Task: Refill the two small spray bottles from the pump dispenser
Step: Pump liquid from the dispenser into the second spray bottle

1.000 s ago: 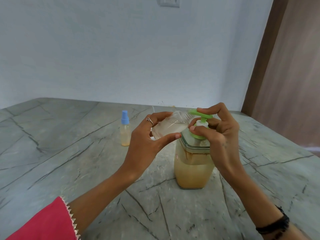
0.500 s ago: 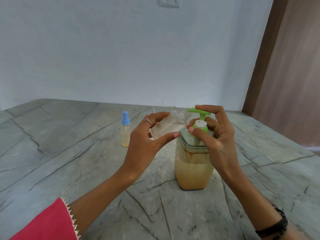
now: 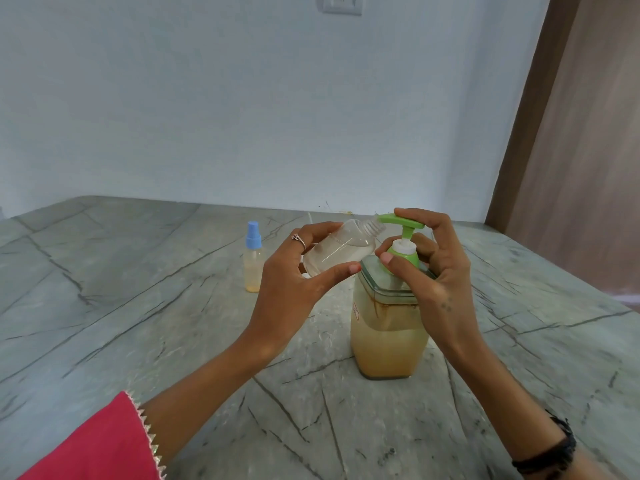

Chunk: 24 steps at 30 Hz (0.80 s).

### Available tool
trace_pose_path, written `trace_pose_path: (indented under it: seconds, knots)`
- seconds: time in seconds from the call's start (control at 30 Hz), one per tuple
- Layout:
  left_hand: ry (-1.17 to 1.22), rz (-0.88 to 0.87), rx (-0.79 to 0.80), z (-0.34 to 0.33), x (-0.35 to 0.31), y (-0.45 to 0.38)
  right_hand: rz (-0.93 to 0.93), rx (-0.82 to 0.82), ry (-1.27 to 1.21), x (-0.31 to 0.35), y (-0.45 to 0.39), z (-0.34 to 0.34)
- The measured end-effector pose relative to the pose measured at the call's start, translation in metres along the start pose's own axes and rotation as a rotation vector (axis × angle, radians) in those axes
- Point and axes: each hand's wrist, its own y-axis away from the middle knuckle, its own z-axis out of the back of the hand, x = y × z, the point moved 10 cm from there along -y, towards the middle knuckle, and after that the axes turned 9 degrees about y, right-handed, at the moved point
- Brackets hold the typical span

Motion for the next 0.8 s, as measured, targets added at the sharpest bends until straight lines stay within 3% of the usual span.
trace_pose_path:
  seconds: [0.8]
  knots:
    - [-0.023, -0.007, -0.001, 0.0005, -0.0009, -0.0004, -0.020, -0.019, 0.032, -0.0059, -0.0039, 0.0036]
